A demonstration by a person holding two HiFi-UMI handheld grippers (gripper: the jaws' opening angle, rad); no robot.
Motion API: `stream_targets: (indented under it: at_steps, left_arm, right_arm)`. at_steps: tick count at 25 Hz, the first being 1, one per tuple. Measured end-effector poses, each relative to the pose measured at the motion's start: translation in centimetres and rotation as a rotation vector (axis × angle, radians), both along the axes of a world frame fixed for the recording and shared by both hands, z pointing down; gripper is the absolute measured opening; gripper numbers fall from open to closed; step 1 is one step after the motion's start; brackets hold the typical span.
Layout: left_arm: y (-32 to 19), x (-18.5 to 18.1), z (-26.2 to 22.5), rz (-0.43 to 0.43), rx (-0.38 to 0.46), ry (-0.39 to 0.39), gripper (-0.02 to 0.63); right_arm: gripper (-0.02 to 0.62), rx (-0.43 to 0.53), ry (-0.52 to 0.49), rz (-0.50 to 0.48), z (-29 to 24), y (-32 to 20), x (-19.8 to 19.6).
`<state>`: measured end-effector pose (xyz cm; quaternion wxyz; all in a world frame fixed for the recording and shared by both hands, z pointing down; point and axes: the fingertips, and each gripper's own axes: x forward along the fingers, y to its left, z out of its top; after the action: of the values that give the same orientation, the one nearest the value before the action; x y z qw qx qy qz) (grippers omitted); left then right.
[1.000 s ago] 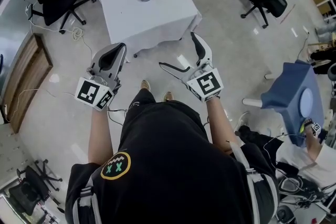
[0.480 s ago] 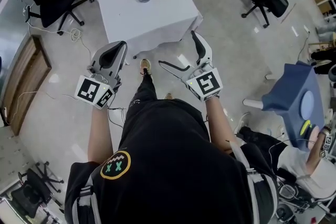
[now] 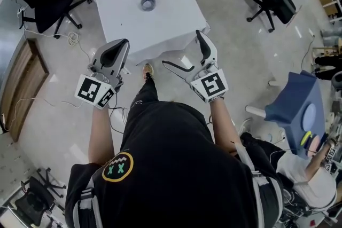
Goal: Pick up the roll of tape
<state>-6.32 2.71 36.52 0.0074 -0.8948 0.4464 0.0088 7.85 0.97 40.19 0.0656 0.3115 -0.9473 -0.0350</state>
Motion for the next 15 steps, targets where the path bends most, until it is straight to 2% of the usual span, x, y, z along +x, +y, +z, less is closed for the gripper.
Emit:
stream_targets:
  at_steps: [6,15]
  left_arm:
    - [-6.8,-3.0,0.7,0.005,-0.025,0.017,0.018]
    - [-14.5,-6.4,1.1,0.064,-0.052,0.025,0.018]
  right_arm:
    - [0.6,-0.011,0.012,0.009,0.3,-6.6,-2.8]
    - [0.6,-0.046,0.023,0.052,0.9,-13.7,-6.6]
